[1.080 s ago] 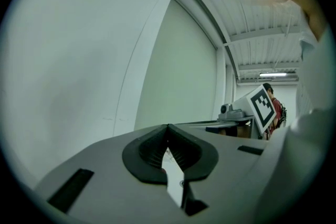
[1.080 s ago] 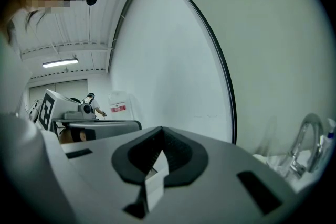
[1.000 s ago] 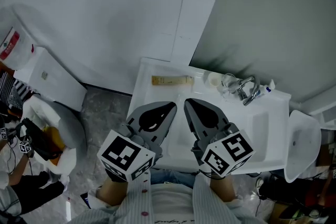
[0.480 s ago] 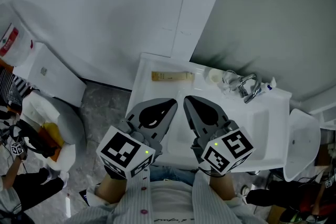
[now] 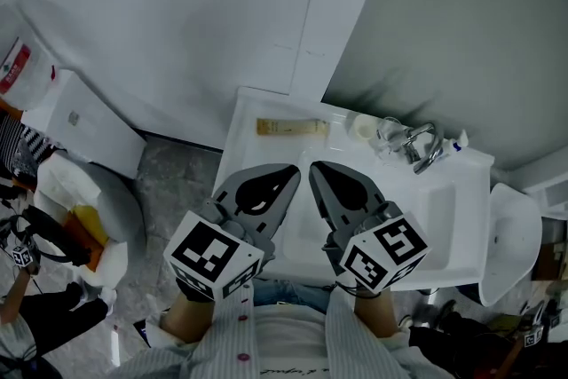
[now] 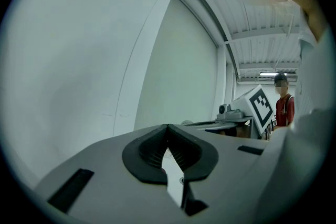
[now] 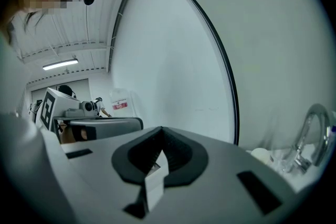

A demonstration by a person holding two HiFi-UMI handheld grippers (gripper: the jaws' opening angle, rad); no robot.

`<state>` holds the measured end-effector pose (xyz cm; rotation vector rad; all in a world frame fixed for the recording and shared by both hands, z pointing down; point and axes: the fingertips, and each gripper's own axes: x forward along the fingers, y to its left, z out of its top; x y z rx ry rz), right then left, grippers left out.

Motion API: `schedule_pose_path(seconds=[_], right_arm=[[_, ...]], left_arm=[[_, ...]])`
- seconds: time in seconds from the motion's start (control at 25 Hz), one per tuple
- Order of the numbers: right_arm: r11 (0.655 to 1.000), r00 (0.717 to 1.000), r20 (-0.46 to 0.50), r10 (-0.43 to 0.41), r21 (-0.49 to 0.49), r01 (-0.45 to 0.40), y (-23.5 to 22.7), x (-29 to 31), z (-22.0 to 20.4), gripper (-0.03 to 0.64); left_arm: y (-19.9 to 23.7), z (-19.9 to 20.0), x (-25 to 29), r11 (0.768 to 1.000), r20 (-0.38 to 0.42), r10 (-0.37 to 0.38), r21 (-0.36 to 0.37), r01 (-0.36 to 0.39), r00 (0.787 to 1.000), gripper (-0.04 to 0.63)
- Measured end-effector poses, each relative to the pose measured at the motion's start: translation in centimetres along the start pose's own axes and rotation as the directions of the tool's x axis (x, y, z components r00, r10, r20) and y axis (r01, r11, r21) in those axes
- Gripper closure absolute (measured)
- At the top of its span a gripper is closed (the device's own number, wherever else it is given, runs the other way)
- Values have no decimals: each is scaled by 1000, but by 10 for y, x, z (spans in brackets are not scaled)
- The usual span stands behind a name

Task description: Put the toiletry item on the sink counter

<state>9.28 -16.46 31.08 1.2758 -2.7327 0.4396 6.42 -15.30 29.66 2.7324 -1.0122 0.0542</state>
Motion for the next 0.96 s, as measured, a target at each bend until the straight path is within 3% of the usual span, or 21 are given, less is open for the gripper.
schedule_pose_path(seconds=[0.96], right_arm=[[999, 999, -33, -2, 39, 3, -11, 7, -15, 607]], left_arm=[[11, -13, 6, 1000, -33, 15, -17, -16, 999, 578]])
